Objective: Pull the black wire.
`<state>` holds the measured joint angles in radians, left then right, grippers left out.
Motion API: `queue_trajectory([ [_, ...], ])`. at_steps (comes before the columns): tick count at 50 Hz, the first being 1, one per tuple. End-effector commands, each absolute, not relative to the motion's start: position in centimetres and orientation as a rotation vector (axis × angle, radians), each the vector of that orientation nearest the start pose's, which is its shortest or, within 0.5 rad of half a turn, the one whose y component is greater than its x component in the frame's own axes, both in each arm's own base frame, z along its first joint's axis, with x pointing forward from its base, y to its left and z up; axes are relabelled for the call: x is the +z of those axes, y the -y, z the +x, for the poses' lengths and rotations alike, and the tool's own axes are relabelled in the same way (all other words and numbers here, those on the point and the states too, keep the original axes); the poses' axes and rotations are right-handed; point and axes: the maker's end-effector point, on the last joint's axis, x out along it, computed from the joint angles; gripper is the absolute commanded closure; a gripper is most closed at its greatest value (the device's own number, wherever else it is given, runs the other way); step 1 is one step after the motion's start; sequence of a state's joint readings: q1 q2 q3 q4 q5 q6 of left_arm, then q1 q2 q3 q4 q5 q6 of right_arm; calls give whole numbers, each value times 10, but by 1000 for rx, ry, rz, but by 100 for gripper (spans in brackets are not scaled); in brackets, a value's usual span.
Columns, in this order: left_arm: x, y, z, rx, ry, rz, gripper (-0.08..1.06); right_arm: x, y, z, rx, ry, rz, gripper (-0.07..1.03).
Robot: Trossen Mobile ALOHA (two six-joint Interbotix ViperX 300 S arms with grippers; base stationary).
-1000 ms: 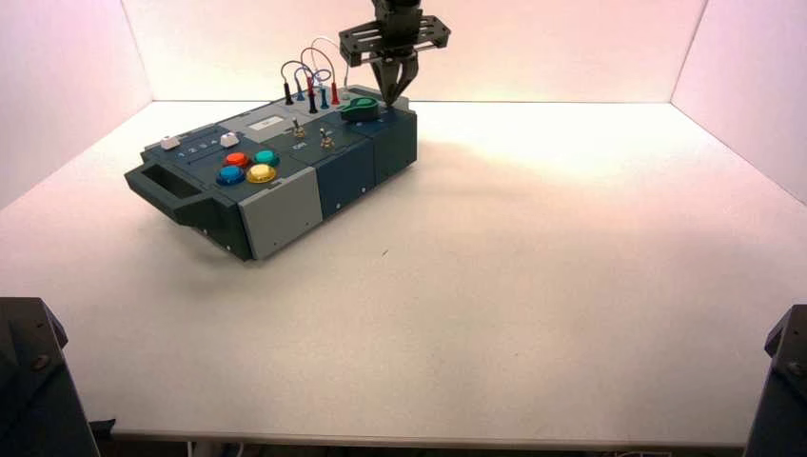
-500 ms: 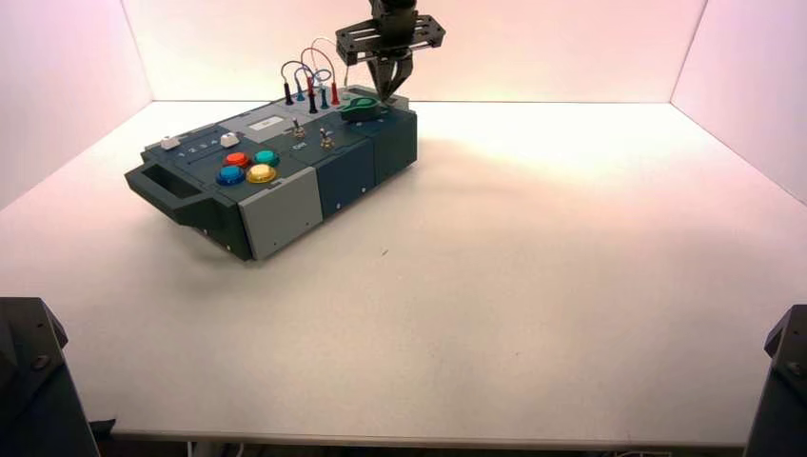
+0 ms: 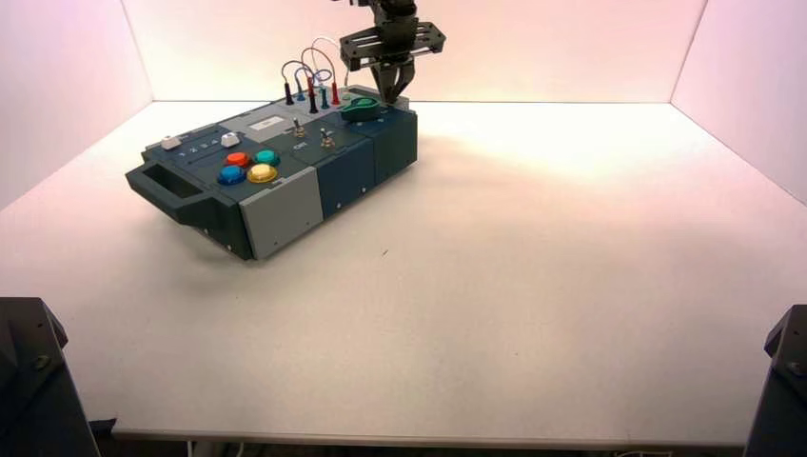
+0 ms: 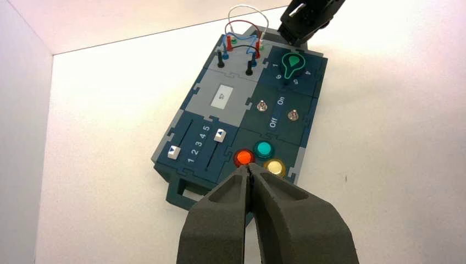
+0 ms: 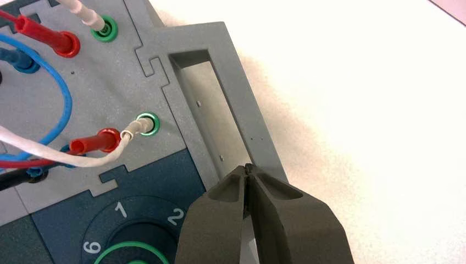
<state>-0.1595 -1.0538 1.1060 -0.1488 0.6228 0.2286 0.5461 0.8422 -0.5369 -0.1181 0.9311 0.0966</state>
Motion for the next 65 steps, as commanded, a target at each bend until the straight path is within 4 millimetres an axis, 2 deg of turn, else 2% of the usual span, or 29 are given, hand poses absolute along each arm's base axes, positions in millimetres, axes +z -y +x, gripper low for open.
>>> queue_trajectory([
  [1,210,46,207,-258,-638,127,101,44,-291,526,359,-1186,-362,98],
  [23,215,46,209,-257,-621,128,101,55,-262,487,336,-1251,-396,98],
  [30,215,45,208,-255,-620,127,101,51,-246,476,318,-1284,-405,98],
  [43,216,45,208,-255,-617,127,101,42,-220,447,291,-1353,-417,98],
  [44,216,45,208,-255,-617,127,101,39,-211,440,279,-1374,-415,98],
  [51,216,45,208,-256,-615,126,101,34,-193,422,262,-1420,-419,98],
  [65,218,46,210,-257,-615,127,101,43,-176,388,249,-1457,-422,98],
])
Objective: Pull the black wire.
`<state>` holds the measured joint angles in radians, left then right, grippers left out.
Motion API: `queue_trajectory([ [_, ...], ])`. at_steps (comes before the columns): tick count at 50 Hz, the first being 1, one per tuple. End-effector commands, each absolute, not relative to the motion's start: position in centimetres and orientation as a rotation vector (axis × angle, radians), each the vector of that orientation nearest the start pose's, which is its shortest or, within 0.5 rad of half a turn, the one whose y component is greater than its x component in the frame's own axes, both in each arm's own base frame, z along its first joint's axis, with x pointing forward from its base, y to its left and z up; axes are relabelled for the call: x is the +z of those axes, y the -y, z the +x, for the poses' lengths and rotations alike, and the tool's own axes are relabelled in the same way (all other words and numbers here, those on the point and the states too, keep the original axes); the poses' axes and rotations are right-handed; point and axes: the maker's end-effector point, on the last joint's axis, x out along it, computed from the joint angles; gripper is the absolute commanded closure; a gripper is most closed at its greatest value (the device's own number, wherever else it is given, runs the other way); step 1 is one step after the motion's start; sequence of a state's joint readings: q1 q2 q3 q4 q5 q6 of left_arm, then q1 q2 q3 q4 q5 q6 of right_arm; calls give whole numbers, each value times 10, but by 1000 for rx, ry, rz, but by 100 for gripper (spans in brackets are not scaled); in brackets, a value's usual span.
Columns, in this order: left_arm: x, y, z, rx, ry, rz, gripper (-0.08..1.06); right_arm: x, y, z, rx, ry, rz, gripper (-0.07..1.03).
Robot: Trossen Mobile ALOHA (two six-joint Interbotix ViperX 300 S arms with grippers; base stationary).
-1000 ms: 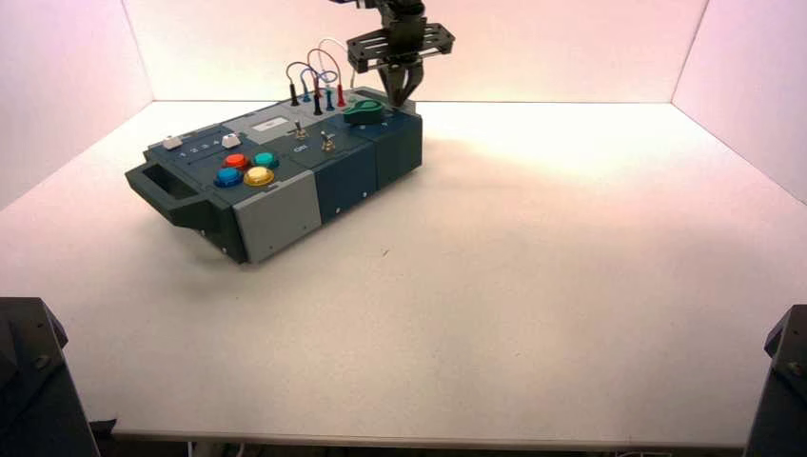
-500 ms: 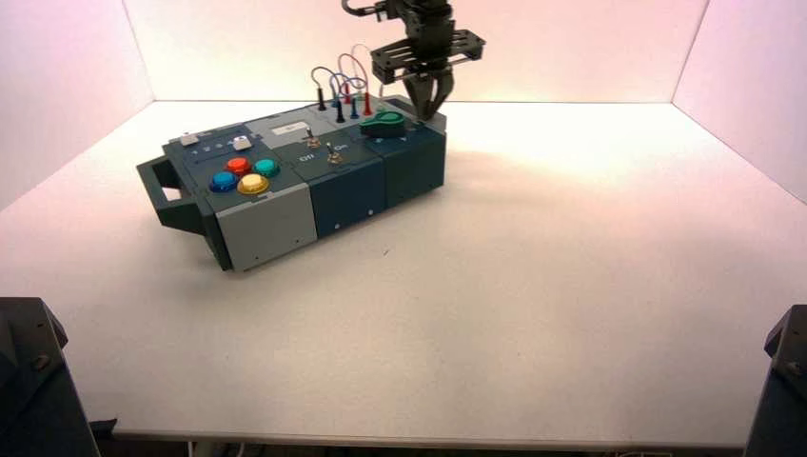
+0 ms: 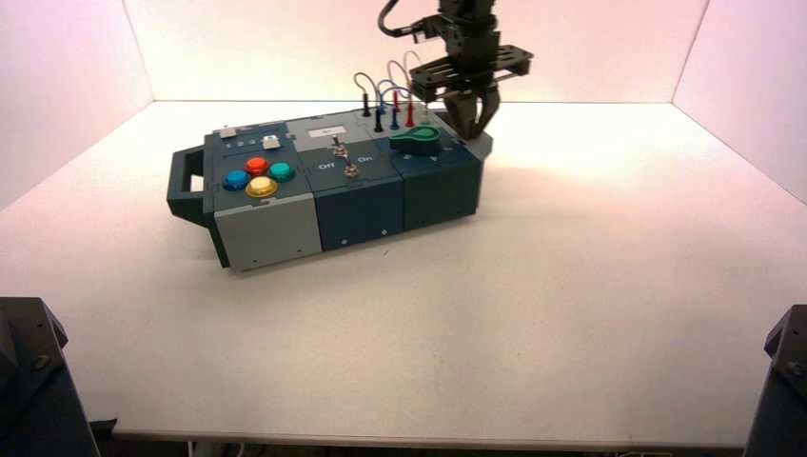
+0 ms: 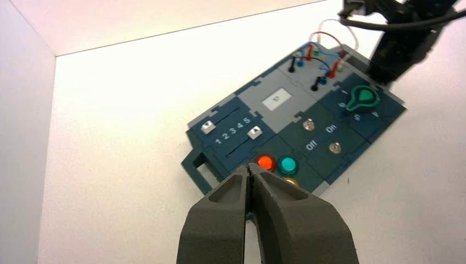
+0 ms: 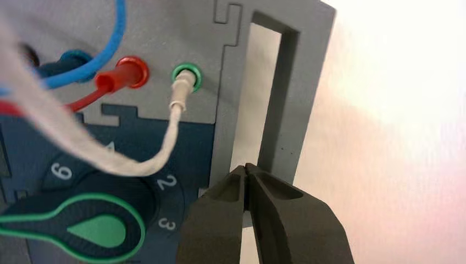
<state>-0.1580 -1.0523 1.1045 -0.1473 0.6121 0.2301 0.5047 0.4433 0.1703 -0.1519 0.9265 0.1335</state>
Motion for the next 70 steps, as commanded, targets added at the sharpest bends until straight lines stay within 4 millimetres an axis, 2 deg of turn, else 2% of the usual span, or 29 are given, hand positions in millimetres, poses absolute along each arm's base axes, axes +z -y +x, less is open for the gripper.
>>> queue_trajectory([
  [1,217,46,210,-257,-618,128,101,44,-176,388,250,-1456,-421,98],
  [26,216,46,210,-256,-623,126,101,46,-149,333,233,-1506,-420,98],
  [37,215,46,211,-256,-629,126,101,38,-138,311,234,-1525,-418,98],
  [44,214,46,211,-256,-625,126,101,39,-140,314,252,-1471,-409,98],
  [51,213,46,211,-256,-626,126,101,59,-149,332,266,-1391,-387,98],
  [61,209,46,210,-257,-637,126,101,107,-155,358,266,-1258,-398,98],
  [70,208,45,210,-255,-640,126,101,146,-163,361,274,-1202,-378,98],
])
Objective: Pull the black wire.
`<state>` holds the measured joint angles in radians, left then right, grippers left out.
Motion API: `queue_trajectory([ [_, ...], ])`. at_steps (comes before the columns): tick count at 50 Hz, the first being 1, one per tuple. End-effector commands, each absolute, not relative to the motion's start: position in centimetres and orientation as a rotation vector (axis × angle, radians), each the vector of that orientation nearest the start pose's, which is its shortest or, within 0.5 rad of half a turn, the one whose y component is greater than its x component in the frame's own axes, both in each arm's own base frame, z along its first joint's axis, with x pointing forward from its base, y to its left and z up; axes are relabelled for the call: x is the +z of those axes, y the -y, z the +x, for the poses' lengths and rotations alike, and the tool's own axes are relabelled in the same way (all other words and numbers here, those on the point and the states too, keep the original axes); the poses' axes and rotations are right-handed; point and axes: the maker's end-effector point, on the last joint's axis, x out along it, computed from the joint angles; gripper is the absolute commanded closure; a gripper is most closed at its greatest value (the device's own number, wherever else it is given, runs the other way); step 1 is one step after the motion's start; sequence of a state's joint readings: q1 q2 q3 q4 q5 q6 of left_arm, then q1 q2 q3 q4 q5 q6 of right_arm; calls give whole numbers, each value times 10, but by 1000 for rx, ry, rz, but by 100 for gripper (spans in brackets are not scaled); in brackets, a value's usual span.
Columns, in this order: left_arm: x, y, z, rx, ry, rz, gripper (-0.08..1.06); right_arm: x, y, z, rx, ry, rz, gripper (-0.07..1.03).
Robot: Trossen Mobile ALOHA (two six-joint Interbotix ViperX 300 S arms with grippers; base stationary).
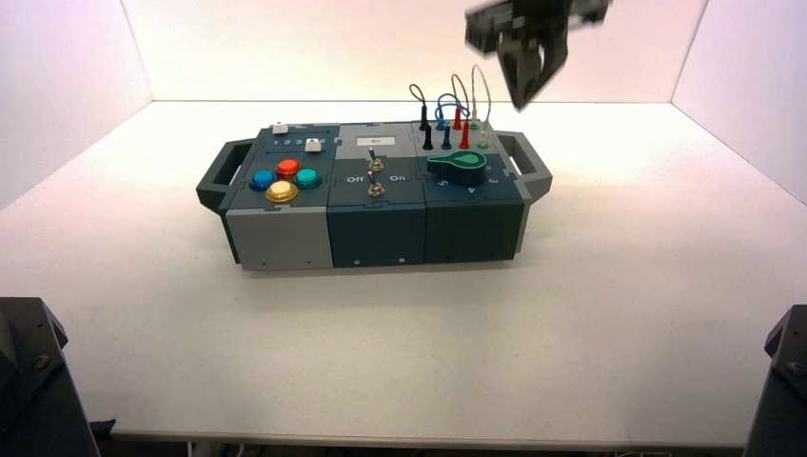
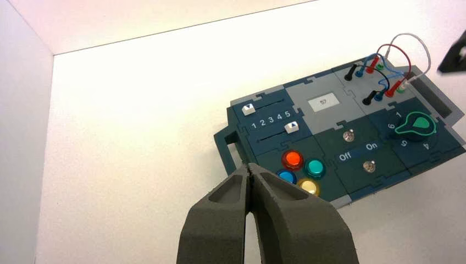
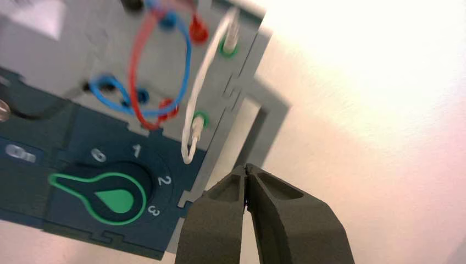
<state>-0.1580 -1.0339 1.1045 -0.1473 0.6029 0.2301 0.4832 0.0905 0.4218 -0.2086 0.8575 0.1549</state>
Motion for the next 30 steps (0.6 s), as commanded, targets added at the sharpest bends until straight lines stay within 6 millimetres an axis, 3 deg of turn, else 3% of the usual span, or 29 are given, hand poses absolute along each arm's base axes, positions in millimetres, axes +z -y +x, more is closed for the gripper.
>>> queue_trajectory([
  [1,207,46,210,-257,-641,126,101,150,-166,360,282,-1194,-371,98],
  [7,204,46,209,-257,-651,126,101,164,-185,354,330,-1168,-328,98],
  [20,201,46,212,-256,-662,126,101,167,-239,331,469,-1134,-313,98],
  [26,200,46,214,-256,-665,128,101,161,-246,327,485,-1140,-320,98],
  [30,199,46,216,-255,-674,130,101,156,-245,325,485,-1148,-322,86],
])
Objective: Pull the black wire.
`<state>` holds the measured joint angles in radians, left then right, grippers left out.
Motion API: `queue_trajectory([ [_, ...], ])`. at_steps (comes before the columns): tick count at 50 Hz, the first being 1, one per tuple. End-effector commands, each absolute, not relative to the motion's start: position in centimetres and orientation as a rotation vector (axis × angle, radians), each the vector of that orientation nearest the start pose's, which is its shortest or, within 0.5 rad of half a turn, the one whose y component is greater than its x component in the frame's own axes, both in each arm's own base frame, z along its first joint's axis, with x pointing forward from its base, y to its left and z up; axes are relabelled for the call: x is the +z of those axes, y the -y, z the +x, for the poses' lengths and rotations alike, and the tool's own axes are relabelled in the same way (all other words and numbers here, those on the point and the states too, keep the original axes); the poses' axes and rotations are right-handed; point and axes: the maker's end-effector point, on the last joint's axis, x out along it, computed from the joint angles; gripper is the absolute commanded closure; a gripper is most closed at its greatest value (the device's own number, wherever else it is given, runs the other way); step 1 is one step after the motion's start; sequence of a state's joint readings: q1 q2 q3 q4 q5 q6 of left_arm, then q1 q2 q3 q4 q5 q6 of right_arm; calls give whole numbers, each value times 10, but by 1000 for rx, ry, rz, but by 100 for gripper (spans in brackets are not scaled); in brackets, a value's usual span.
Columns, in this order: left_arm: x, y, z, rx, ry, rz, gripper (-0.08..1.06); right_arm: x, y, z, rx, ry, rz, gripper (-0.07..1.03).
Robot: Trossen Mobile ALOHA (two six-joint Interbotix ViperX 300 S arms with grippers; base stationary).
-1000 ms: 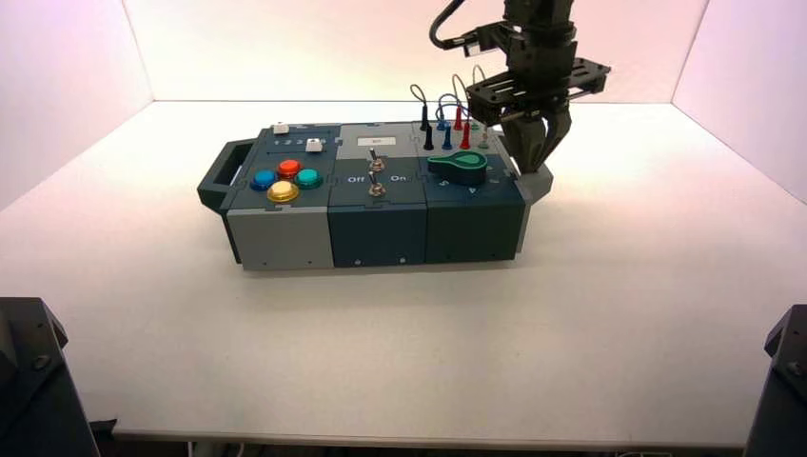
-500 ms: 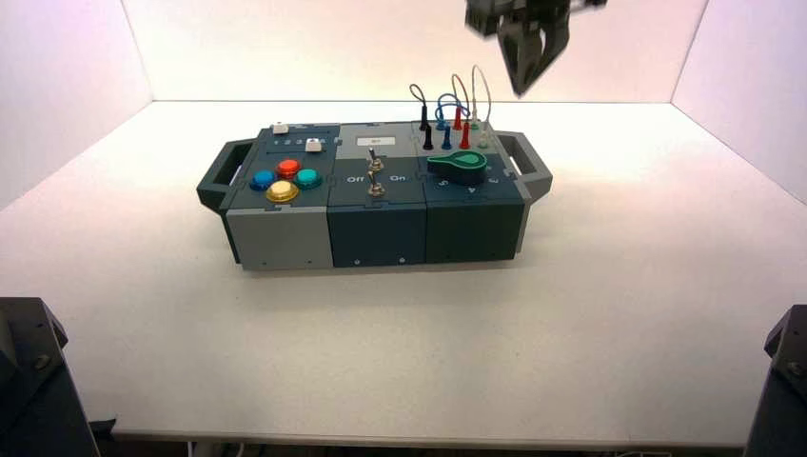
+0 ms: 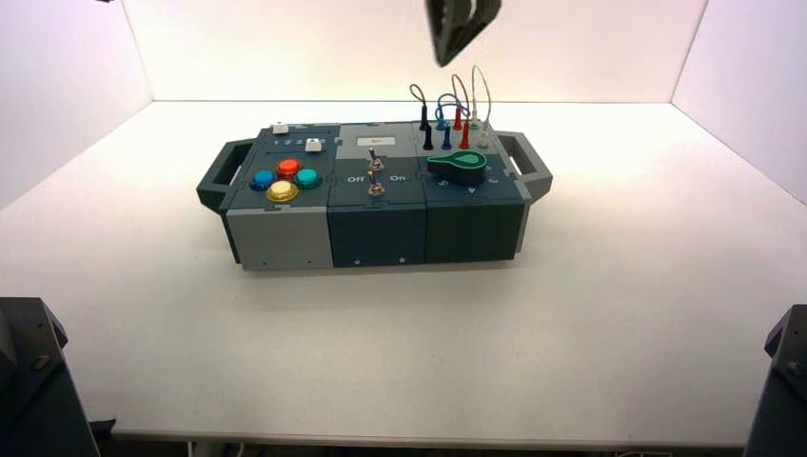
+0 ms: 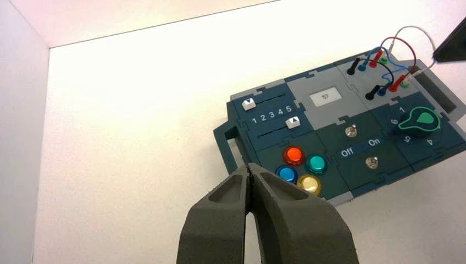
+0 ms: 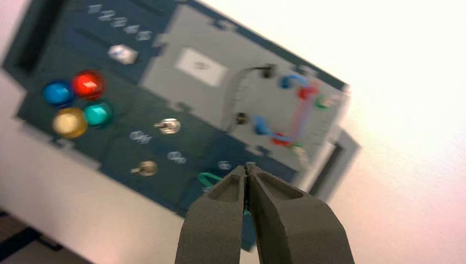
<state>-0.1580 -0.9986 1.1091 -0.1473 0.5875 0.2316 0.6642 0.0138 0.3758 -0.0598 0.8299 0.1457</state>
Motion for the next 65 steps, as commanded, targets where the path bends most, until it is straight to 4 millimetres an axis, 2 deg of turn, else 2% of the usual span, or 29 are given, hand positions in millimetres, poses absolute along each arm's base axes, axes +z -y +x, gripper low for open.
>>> queue_trajectory([
  [1,199,46,216,-256,-676,132,101,156,-244,325,485,-1149,-322,82],
  [3,198,46,217,-256,-683,132,101,155,-243,324,483,-1152,-322,77],
  [10,194,47,221,-258,-707,135,101,146,-238,318,479,-1174,-329,75],
  [14,195,47,222,-259,-710,136,101,140,-238,316,479,-1185,-327,62],
  [17,198,48,225,-259,-705,136,101,135,-238,315,479,-1197,-318,59],
  [25,207,47,228,-256,-676,137,101,126,-245,312,495,-1217,-284,62],
  [34,205,47,227,-257,-681,139,101,119,-254,314,515,-1232,-257,65],
  [51,205,47,227,-258,-679,142,101,85,-256,318,501,-1291,-284,65],
  [65,206,47,227,-260,-675,151,101,85,-256,330,490,-1279,-285,64],
])
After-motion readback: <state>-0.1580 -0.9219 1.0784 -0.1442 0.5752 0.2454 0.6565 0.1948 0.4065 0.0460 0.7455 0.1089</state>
